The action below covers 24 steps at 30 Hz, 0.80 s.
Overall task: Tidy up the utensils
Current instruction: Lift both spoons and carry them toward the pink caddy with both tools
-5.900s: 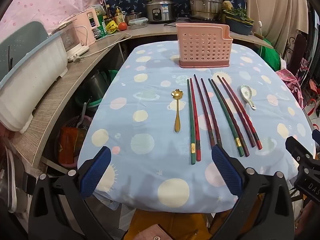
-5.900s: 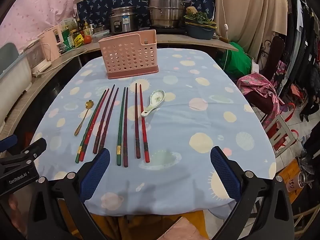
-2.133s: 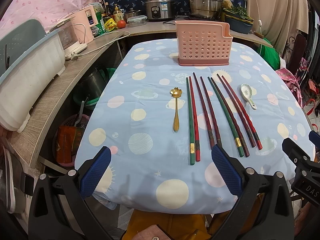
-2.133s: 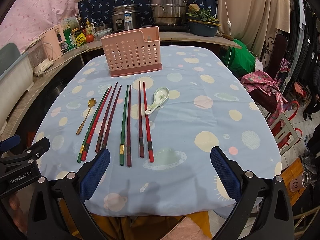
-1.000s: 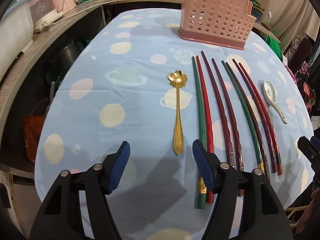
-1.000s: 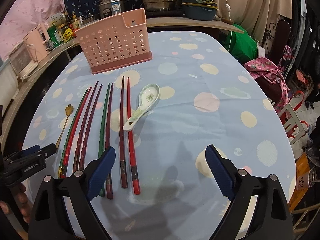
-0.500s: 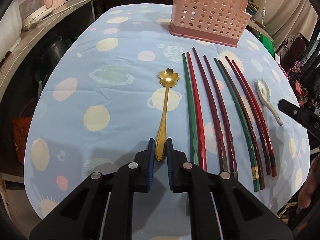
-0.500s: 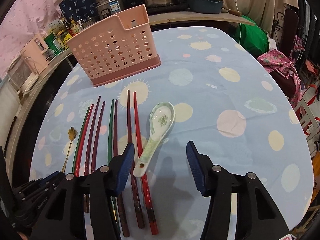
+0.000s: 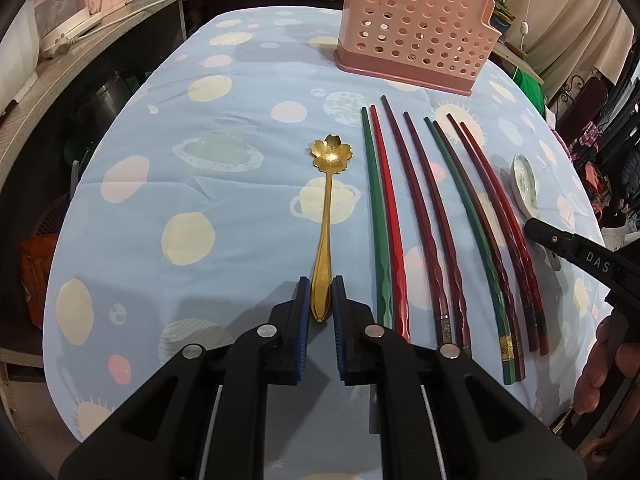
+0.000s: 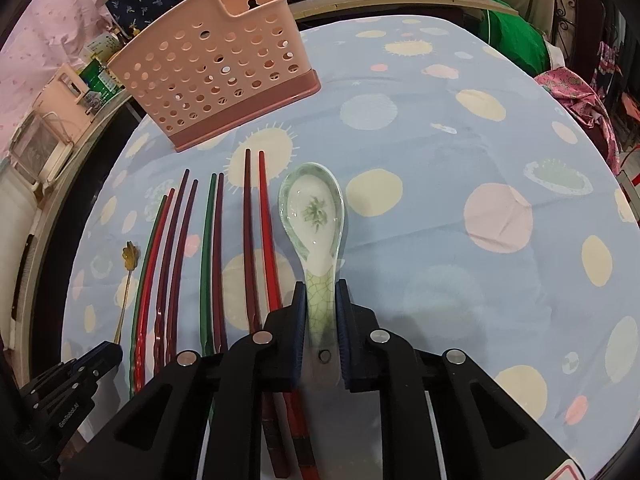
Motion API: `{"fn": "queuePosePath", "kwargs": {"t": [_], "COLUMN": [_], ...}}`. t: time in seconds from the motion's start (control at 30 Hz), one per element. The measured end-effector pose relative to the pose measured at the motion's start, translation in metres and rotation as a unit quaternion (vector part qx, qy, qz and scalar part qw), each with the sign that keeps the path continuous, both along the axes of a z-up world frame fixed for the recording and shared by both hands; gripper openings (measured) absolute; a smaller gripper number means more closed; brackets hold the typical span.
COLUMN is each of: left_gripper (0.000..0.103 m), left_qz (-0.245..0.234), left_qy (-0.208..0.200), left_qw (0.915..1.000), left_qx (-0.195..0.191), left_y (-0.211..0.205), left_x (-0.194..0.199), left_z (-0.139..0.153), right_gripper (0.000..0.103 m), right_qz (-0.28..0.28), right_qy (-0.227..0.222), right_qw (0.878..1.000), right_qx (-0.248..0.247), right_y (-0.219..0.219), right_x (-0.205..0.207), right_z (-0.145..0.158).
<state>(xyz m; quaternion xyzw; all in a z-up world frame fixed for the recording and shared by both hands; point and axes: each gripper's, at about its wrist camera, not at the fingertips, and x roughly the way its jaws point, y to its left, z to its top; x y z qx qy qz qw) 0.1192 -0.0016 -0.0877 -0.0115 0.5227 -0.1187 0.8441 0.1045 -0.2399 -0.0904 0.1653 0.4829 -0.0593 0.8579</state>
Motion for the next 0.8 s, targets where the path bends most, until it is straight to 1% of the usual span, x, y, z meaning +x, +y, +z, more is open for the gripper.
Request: {"fn": "queuePosePath", "kwargs": {"t": [0.17, 0.27, 0.43, 0.53, 0.63, 0.8], "left_gripper": [0.011, 0.011, 0.011, 0.011, 0.011, 0.011], "left_qz": [0.001, 0.0, 0.002, 0.003, 0.003, 0.005], "left_qy": [0.0, 0.0, 0.001, 0.001, 0.002, 0.004], "left_qw": [1.0, 1.0, 1.0, 1.0, 1.0, 0.9999], "left_qx": [-0.001, -0.001, -0.002, -0.003, -0.004, -0.013], "left_y": [0.0, 0.0, 0.0, 0.0, 0.0, 0.003], "left_x": [0.0, 0.0, 0.0, 0.0, 0.0, 0.001], "left_z": [0.0, 0.0, -0.001, -0.001, -0.001, -0.001], "right_gripper": [0.015, 0.017, 0.017, 0.017, 0.018, 0.012], "right_qz": [-0.004, -0.004, -0.01, -0.013, -0.013, -0.016], "right_qy": [-0.002, -0.013, -0.029, -0.027, -0.018, -0.006], "right_qw": [1.0, 1.0, 0.999, 0.998, 0.998, 0.996], "right_qx": [0.019, 0.023, 0.036, 0.061, 0.062, 0.083], "right_y": [-0.004, -0.005, -0.012, -0.018, -0.018, -0.021], "right_x": [-0.004, -0.008, -0.012, -0.011, -0.01, -0.012], "right_z": [0.001, 0.009, 0.02, 0.019, 0.014, 0.002]}}
